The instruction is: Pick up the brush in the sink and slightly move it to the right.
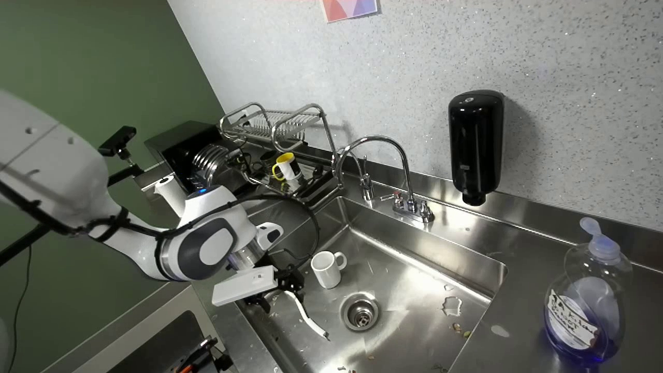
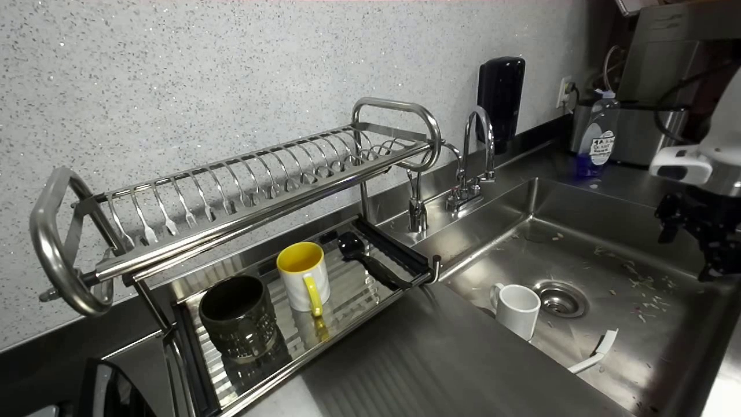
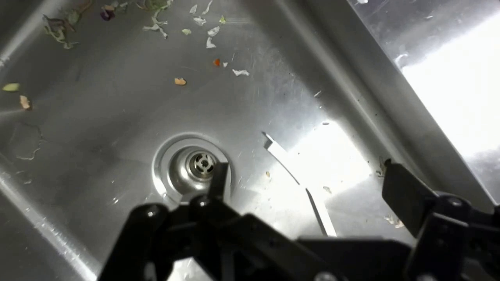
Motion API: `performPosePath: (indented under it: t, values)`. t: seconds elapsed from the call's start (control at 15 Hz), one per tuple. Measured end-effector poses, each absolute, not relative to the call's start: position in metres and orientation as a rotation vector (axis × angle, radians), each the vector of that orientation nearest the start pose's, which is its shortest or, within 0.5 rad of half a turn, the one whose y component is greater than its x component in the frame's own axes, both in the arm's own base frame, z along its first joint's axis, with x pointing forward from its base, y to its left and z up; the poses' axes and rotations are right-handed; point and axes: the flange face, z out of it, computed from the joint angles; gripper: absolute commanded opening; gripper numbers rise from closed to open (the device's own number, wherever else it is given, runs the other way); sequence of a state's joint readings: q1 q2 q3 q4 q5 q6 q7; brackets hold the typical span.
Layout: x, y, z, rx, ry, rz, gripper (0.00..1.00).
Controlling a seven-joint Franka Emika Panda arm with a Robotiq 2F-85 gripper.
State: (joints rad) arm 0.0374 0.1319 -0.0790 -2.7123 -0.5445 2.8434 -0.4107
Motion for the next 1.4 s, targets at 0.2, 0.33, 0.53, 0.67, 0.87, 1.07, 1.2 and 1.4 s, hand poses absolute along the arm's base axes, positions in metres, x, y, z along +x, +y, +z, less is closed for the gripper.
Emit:
performPosePath:
  t: [0.2, 0.33, 0.53, 0.67, 0.87, 1.07, 1.2, 1.4]
  values:
    - [0.409, 0.005, 0.134, -3.0, -1.449, 0.185, 1.0]
    - [0.417, 0.004, 0.112, -3.011, -1.452, 0.233, 1.0]
    - [0.423, 0.006, 0.106, -3.008, -1.466, 0.237, 1.0]
    - [0.423, 0.006, 0.106, -3.009, -1.462, 0.239, 1.0]
    - [0.428, 0.013, 0.095, -3.026, -1.418, 0.223, 1.0]
    - [0.436, 0.031, 0.071, -3.028, -1.364, 0.139, 1.0]
    - [0.44, 0.043, 0.049, -3.018, -1.347, 0.11, 1.0]
    - [0.444, 0.058, 0.018, -3.005, -1.356, 0.104, 1.0]
